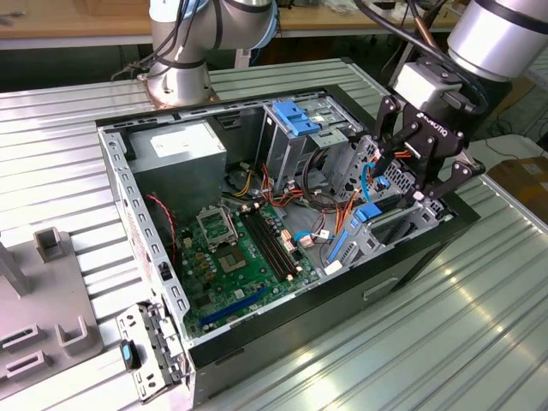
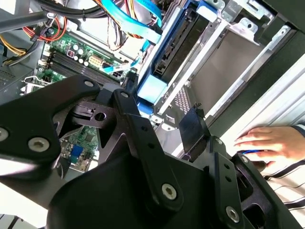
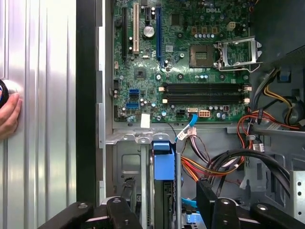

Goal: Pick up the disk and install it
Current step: 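Insert the disk into the insertion slot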

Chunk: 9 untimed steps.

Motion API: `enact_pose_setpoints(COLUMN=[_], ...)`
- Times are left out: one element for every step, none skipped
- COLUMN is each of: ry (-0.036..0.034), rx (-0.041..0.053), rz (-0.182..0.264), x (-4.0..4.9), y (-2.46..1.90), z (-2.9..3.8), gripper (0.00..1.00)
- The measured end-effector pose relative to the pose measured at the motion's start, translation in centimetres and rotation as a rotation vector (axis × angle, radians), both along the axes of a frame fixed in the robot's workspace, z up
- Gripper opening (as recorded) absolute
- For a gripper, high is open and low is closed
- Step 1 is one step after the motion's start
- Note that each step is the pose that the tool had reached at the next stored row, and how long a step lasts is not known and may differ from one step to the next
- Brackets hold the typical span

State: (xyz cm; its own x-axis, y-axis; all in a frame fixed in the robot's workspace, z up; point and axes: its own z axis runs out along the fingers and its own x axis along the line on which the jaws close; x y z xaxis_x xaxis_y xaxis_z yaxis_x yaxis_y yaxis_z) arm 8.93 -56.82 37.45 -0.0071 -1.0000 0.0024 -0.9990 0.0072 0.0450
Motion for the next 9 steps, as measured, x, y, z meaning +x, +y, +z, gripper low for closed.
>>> enact_pose_setpoints(ry=[0.0000,0.0000,0.0000,0.0000,0.0000,0.0000,-0.0001,0.0000,0.0000], rx=[0.0001,0.0000,0.0000,0.0000,0.0000,0.0001,0.0003,-0.0002,-0.0004], rz=[0.000,0.002,0.006,0.010,0.013,0.014,0.015,0.017,0.018], x=[0.20,0.27,0.31,0.39,0.48,0.56,0.74,0.94,1.04], y=[0.05,0.13,0.24,0.47,0.63,0.68,0.70,0.73,0.75], z=[-0.05,-0.08,-0.15,-0.23,-0.28,-0.34,-0.49,-0.64,-0.75], gripper=[0.62,0.62,0.62,0.62,0.62,0.62,0.62,0.62,0.62])
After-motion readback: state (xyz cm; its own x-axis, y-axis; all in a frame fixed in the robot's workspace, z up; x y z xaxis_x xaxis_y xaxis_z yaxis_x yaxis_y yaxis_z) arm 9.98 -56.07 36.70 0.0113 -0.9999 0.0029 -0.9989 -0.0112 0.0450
